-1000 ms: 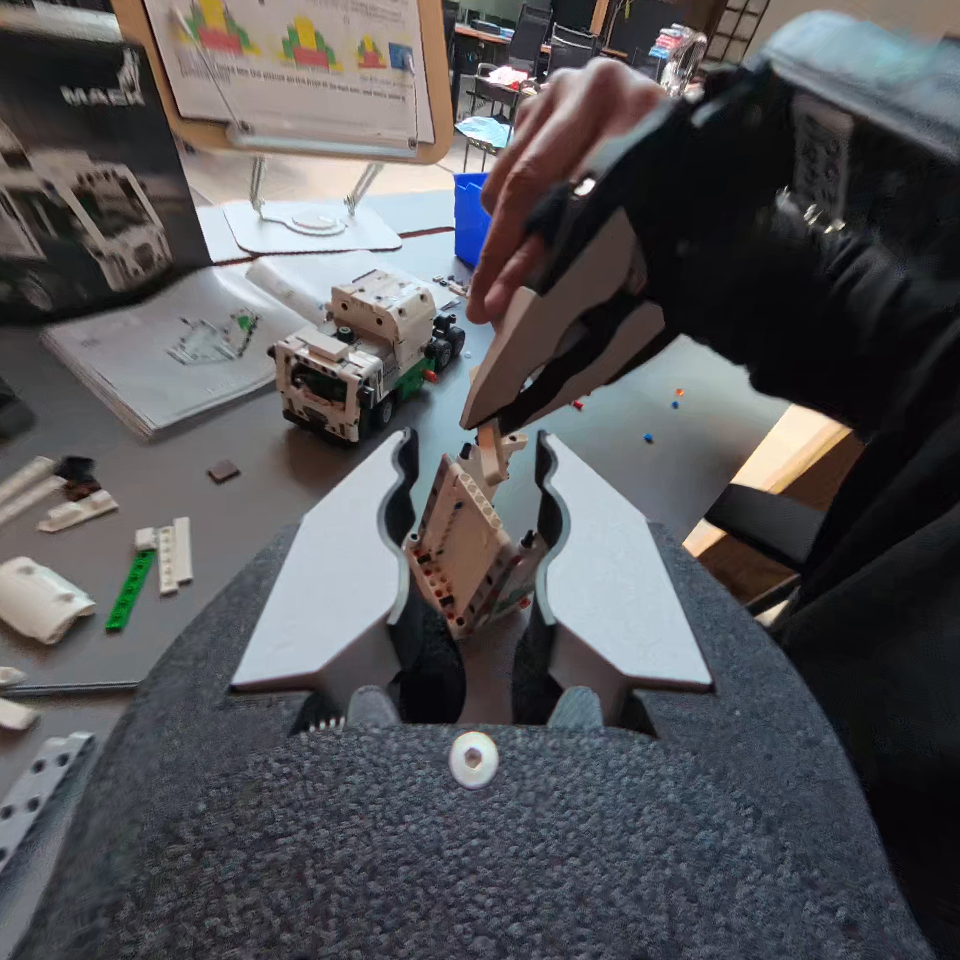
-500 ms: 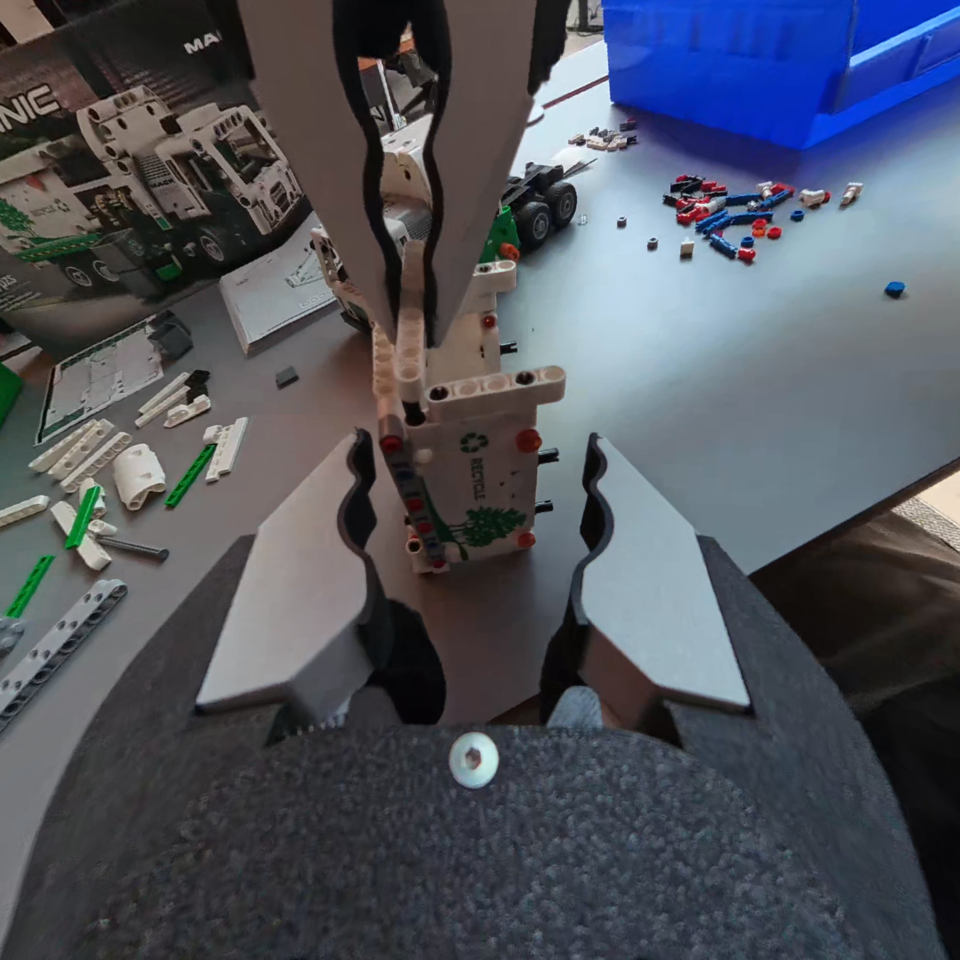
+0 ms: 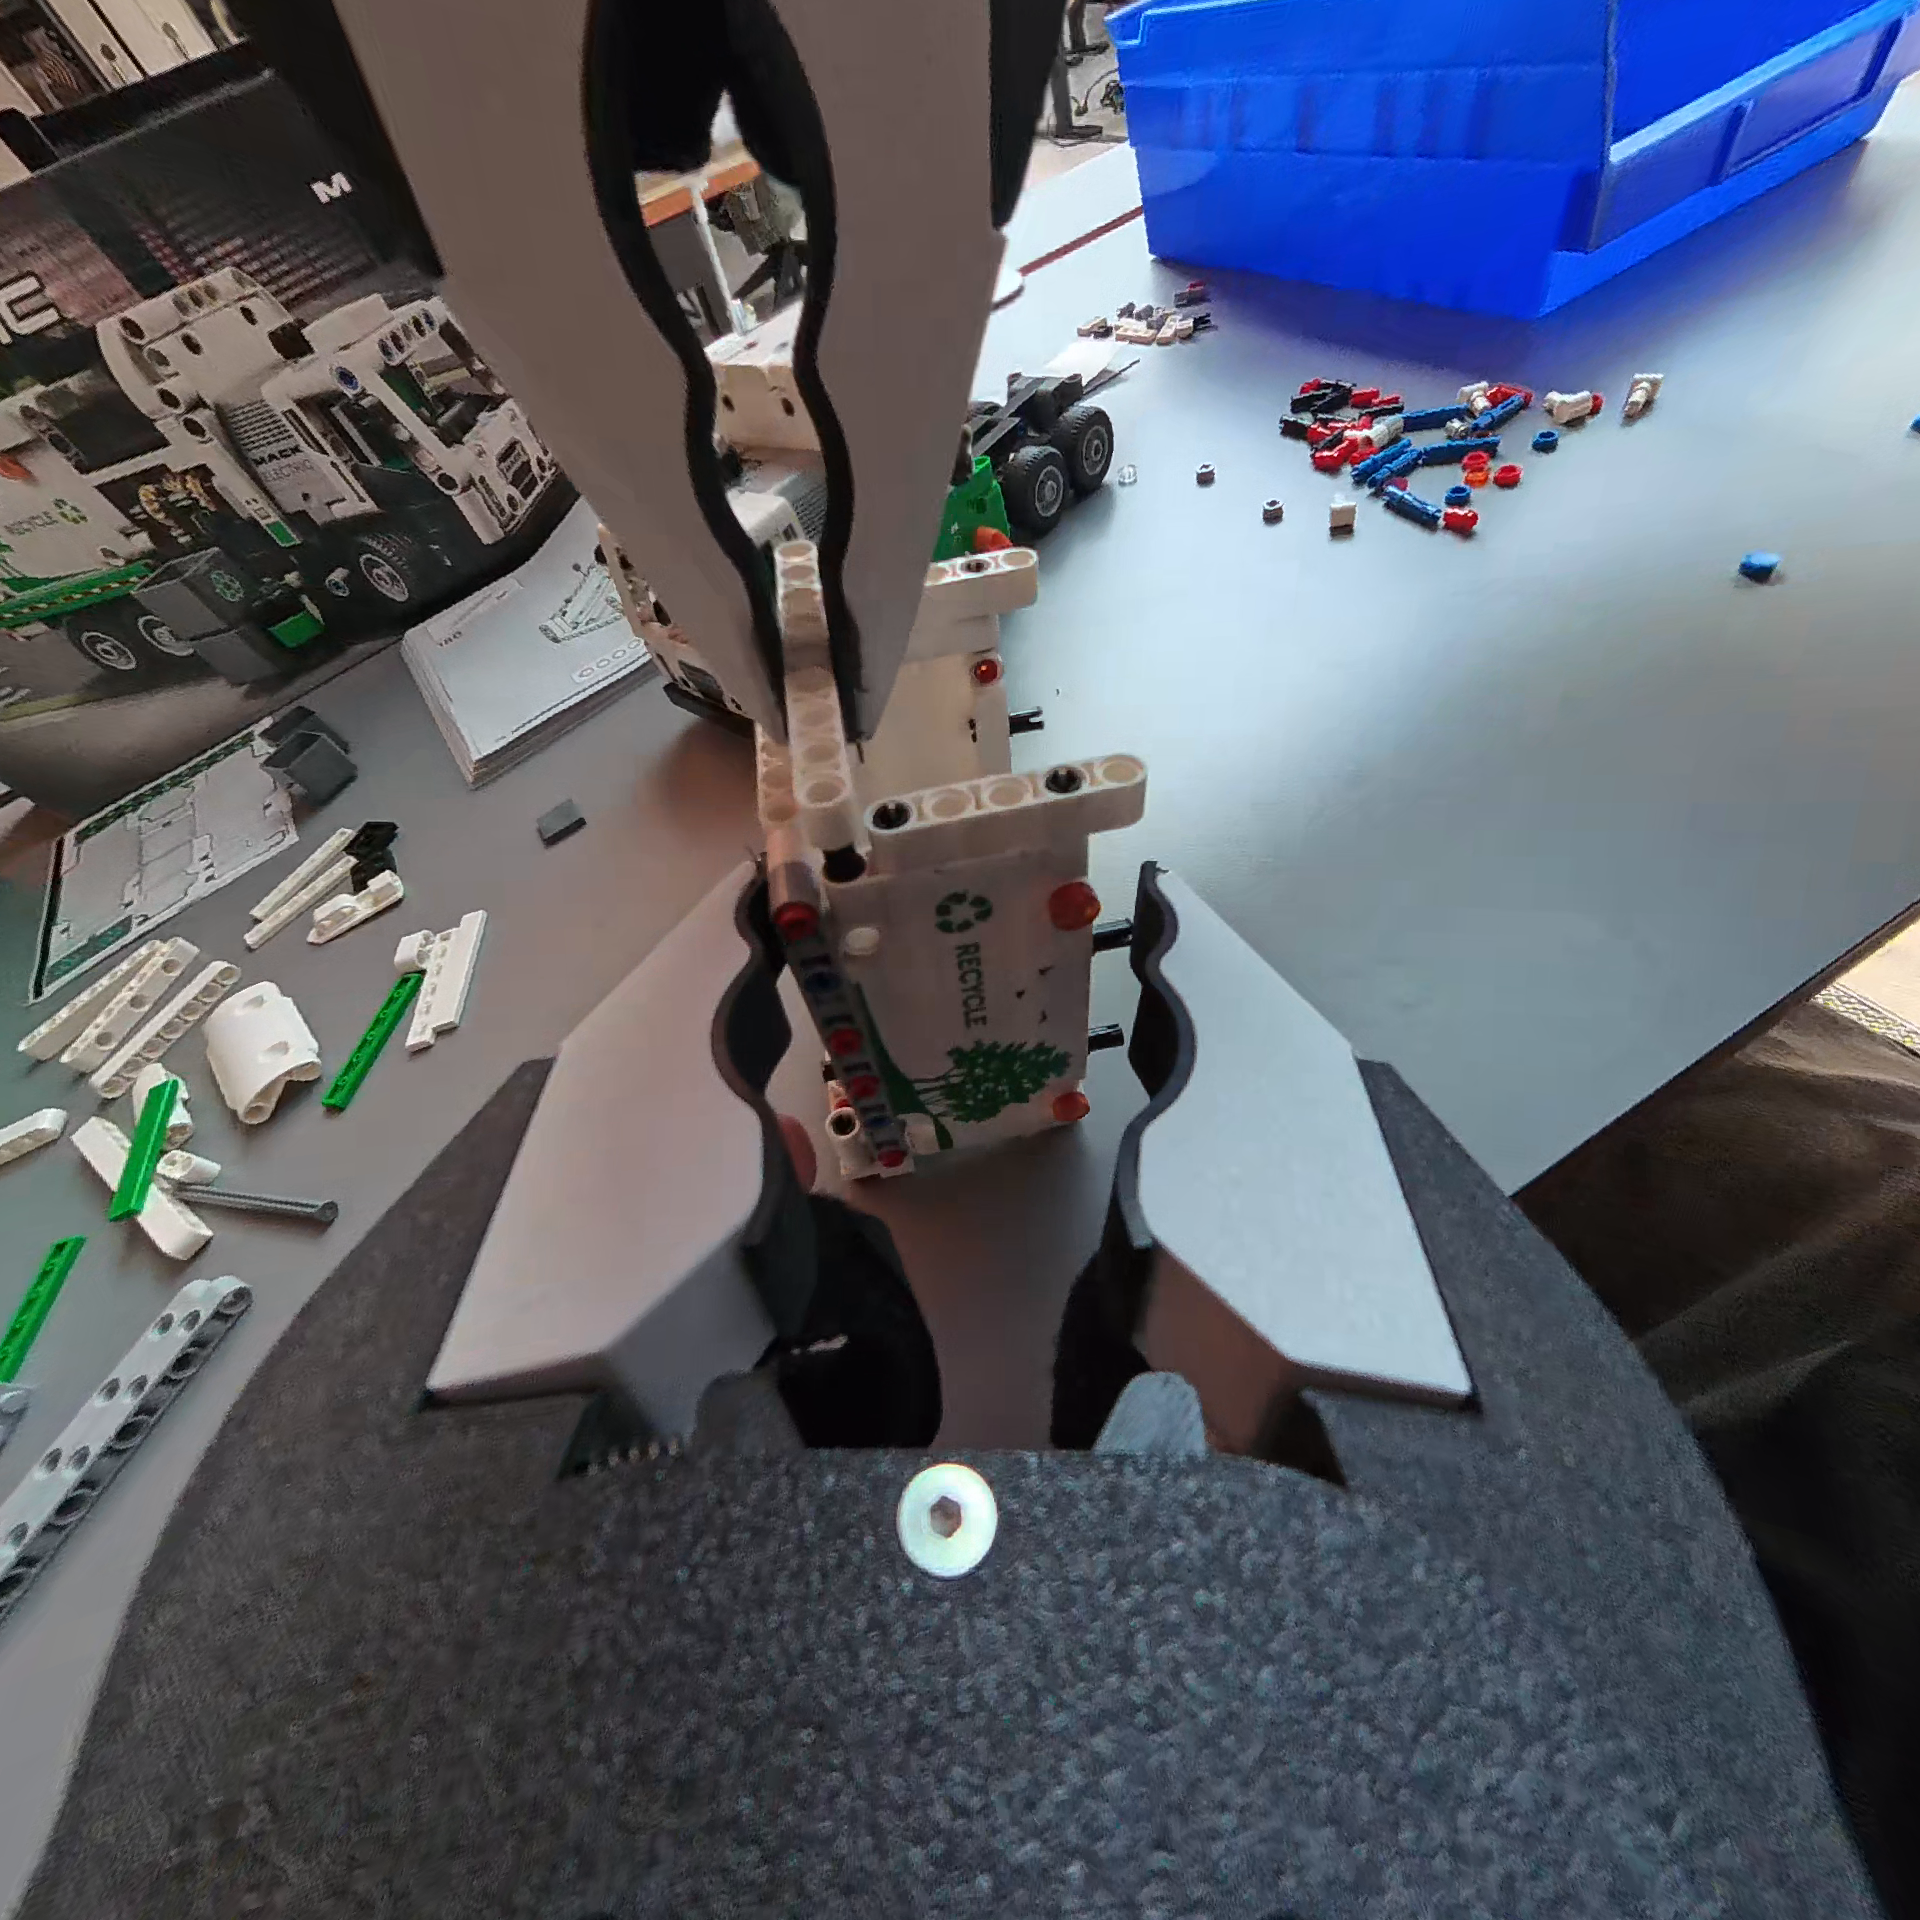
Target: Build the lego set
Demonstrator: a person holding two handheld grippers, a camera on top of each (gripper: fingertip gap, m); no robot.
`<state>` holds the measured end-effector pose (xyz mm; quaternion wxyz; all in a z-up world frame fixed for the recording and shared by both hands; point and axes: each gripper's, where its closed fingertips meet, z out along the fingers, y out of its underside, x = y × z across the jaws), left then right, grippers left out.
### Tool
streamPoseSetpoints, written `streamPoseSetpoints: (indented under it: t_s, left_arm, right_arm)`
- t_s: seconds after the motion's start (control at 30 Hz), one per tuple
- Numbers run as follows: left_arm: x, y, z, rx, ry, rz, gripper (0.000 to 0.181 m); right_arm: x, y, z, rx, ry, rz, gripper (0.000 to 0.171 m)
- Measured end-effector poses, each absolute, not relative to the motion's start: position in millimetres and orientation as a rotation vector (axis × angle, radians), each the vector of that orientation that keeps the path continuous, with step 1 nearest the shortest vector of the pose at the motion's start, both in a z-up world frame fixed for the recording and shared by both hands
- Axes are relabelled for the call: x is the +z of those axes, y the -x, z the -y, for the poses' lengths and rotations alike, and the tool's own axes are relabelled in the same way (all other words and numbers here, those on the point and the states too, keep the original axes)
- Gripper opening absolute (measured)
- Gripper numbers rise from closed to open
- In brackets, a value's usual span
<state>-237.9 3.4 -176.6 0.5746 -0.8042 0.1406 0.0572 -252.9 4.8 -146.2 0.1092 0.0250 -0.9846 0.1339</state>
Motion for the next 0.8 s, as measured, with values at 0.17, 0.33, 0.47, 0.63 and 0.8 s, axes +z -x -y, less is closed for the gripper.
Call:
streamPoseSetpoints:
  t_s: [0.17,0.33,0.47,0.63,0.8]
  left_arm:
    - [-176.5,237.6,-3.9,0.128,1.878,-0.334,0.064]
    - [-176.4,237.0,-3.7,0.134,1.875,-0.335,0.064]
    - [-172.7,234.2,-0.7,0.183,1.836,-0.340,0.070]
    - [-161.8,226.0,9.4,0.333,1.743,-0.427,0.079]
    - [-162.0,228.8,7.7,0.526,1.695,-0.504,0.081]
  right_arm:
    - [-146.7,252.6,-5.3,0.373,-0.054,2.930,0.006]
    - [-146.9,252.1,-5.2,0.371,-0.032,2.943,0.006]
    - [-146.9,252.3,-5.8,0.352,-0.036,2.940,0.006]
    - [-147.0,254.0,-6.6,0.340,-0.038,2.934,0.005]
    - [-147.1,255.0,-6.9,0.331,-0.039,2.934,0.006]
